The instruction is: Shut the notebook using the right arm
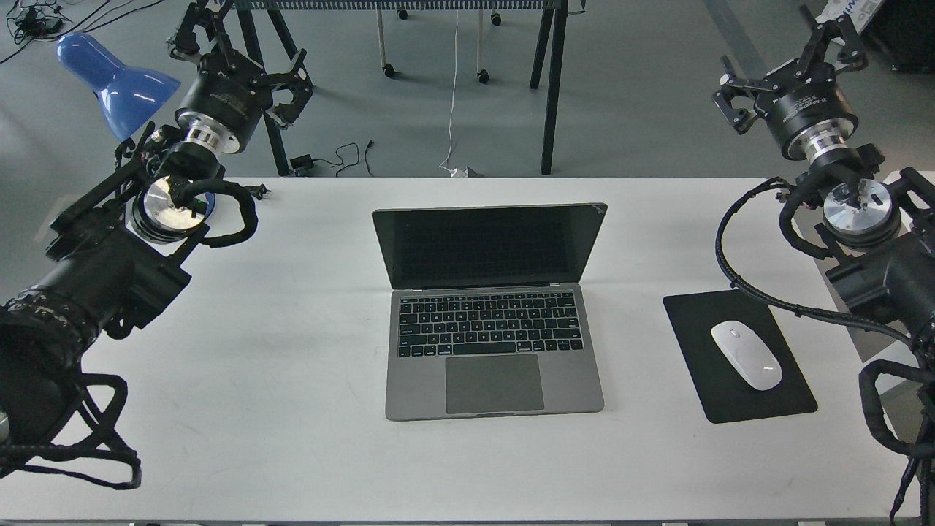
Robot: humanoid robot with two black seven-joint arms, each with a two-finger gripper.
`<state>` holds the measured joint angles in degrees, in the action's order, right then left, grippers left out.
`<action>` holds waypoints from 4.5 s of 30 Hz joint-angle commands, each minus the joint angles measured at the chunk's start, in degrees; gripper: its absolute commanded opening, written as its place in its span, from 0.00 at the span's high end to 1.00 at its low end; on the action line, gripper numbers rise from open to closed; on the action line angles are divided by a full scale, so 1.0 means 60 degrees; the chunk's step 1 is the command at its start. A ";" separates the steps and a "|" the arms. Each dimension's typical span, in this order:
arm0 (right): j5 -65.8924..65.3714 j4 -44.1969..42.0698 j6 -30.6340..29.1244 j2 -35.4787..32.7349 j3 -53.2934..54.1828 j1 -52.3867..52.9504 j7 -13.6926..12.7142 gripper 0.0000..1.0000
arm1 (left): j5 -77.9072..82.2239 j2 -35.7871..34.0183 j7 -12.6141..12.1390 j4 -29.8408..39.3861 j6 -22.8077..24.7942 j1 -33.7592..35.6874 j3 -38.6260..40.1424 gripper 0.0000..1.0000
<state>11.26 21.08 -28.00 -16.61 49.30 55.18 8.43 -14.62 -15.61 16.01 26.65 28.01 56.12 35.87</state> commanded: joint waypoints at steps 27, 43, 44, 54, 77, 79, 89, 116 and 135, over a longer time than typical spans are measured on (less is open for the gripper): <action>-0.0778 0.0382 0.0000 0.1684 -0.6208 0.2200 -0.0789 0.00 | -0.0098 0.0008 0.0115 0.0011 -0.0001 -0.0037 0.0130 0.00; -0.1143 0.3119 0.0000 0.0251 -0.7411 0.1820 -0.1054 0.00 | -0.0098 -0.0006 0.0115 0.0011 -0.0001 -0.0052 0.0130 0.00; -0.1348 0.3383 0.0000 0.0031 -0.7411 0.1688 -0.1054 0.00 | -0.0112 -0.0006 0.0115 0.0011 -0.0001 -0.0052 0.0130 0.00; -0.2405 0.4601 0.0000 -0.0777 -0.7396 0.0647 -0.1039 0.00 | -0.0083 -0.0006 0.0100 0.0011 -0.0001 -0.0052 0.0057 0.00; -0.3782 0.5246 0.0000 -0.0660 -0.8143 -0.0568 -0.0995 0.00 | -0.0069 -0.0006 0.0100 -0.0004 -0.0001 -0.0052 0.0028 0.00; -0.3927 0.5217 0.0000 -0.0645 -0.8143 -0.0671 -0.0995 0.00 | -0.0069 -0.0006 0.0100 -0.0004 -0.0001 -0.0052 0.0028 0.00; -0.4514 0.5158 0.0082 -0.0645 -0.8070 -0.1228 -0.1010 0.00 | -0.0069 -0.0006 0.0100 -0.0004 -0.0001 -0.0052 0.0028 0.00; -0.4368 0.5993 0.0140 -0.1787 -0.4427 -0.1360 -0.0907 0.00 | -0.0098 -0.0006 0.0115 0.0011 -0.0001 -0.0037 0.0101 0.00; -0.1444 0.3078 0.0199 -0.0322 0.2155 -0.1463 -0.1053 0.00 | -0.0142 0.0023 0.0085 0.0011 -0.0001 -0.0037 0.0218 0.00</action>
<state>-6.02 39.95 -27.09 -18.64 62.15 46.37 3.16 -15.47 -15.47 16.41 26.72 28.00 55.93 37.01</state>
